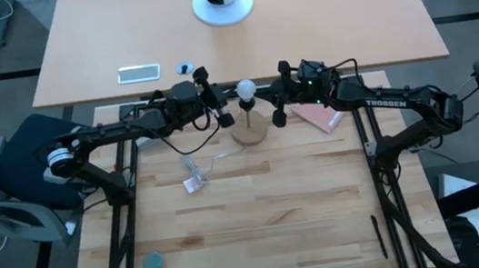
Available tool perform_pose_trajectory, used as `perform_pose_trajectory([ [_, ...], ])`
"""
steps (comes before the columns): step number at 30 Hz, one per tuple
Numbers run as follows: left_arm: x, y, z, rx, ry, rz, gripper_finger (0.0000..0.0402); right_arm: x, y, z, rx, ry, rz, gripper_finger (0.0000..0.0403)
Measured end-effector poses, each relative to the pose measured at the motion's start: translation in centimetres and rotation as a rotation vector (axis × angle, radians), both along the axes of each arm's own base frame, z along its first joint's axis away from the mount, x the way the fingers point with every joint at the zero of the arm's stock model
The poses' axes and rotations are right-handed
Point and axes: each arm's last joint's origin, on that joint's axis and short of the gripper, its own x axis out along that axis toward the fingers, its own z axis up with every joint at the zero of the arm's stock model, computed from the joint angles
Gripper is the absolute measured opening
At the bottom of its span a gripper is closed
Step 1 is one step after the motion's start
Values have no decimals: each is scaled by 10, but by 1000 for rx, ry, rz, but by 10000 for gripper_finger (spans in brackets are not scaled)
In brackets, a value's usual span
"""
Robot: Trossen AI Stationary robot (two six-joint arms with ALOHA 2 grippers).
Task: Screw lightbulb
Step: Remove the lightbulb from the desk lamp
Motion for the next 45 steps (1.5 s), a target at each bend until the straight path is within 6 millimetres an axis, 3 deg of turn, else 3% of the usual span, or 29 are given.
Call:
perform_pose_trajectory([
  [8, 1, -3, -1, -24, 2, -50, 0, -1, 0, -1, 1, 14, -12, 0],
  [13, -5, -12, 3, -51, 43, -120, 0, -7, -2, -6, -21, 121, -132, 0],
  [18, -12, -8, 13, -8, 5, -59, 0, -10, 1, -4, -20, 122, -120, 0],
  [24, -8, 4, 1, -1, 43, 70, 0, -7, 3, 0, -13, 63, -7, 0],
  [30, 1, 10, -9, 3, 33, 76, 0, -2, 2, 0, -25, 21, 11, 0],
  [41, 3, 4, -9, -22, 30, 17, 0, 0, 0, -2, -19, 23, -1, 0],
  [45, 2, -3, -9, -41, 57, -34, 0, -2, -3, -3, -44, 49, -114, 0],
])
